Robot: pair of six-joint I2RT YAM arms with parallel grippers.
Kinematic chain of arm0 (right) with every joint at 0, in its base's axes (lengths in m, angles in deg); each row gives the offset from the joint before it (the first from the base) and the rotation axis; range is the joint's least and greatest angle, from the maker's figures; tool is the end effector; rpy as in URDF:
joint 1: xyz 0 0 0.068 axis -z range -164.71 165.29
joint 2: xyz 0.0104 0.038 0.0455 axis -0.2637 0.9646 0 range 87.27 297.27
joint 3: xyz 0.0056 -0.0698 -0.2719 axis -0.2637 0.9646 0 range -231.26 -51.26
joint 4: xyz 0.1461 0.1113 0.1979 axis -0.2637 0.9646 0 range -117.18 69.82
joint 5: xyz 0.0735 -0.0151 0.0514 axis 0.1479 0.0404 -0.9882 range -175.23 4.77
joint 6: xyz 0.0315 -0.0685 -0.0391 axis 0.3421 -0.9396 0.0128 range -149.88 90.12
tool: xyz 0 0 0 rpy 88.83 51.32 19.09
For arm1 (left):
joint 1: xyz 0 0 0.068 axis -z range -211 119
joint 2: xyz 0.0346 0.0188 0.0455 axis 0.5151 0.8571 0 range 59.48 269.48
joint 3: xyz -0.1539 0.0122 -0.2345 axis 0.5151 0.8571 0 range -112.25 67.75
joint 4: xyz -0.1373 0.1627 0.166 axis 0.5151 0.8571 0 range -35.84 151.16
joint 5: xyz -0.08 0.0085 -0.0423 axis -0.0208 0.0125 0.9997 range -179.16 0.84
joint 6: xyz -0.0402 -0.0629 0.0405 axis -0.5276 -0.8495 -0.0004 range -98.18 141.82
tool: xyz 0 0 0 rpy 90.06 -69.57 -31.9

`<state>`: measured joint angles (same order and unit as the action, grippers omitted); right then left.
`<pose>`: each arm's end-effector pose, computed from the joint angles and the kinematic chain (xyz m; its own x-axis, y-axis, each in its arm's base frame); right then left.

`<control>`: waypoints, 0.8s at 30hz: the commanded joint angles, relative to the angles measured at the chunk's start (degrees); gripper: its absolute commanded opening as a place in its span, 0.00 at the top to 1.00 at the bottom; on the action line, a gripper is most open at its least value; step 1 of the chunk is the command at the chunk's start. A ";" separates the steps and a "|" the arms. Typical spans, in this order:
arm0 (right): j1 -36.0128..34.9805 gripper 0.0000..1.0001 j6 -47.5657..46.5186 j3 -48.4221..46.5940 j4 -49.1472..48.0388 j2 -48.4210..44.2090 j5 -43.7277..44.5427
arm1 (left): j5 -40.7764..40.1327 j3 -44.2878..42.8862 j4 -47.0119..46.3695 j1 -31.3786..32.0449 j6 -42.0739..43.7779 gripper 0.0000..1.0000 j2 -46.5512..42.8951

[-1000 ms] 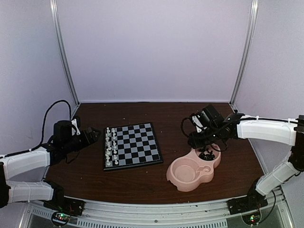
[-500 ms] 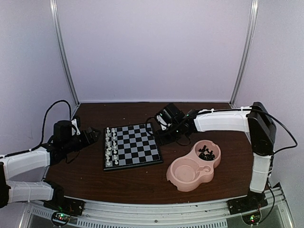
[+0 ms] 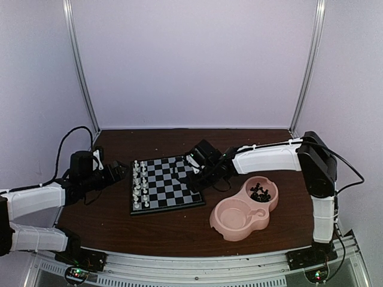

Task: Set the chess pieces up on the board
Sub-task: Place the king on a1.

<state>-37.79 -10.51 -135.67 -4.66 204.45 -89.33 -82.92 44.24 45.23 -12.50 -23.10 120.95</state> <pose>0.2811 0.3830 0.1465 -0.7385 -0.4321 -0.5175 -0.6115 0.7526 0.2443 0.2408 -0.0893 0.1717 -0.6123 -0.5353 -0.5819 -0.0377 0.7549 -0.6548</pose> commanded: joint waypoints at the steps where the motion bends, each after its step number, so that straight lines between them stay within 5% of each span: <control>1: -1.00 0.49 -1.12 -1.93 -0.90 1.58 0.62 | 0.92 -1.89 -2.08 0.33 0.43 0.07 -0.46; 9: -1.32 0.33 -1.90 -1.87 -0.99 1.95 1.64 | 0.81 -1.85 -1.80 0.31 0.65 0.07 -1.08; 24: -1.32 0.38 -1.39 11.04 -10.36 -12.14 8.79 | 6.06 -5.31 -3.46 3.88 7.57 0.10 2.95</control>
<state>-38.75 -12.74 -128.56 -8.77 198.11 -86.44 -78.79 41.77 44.82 -11.25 -19.85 121.28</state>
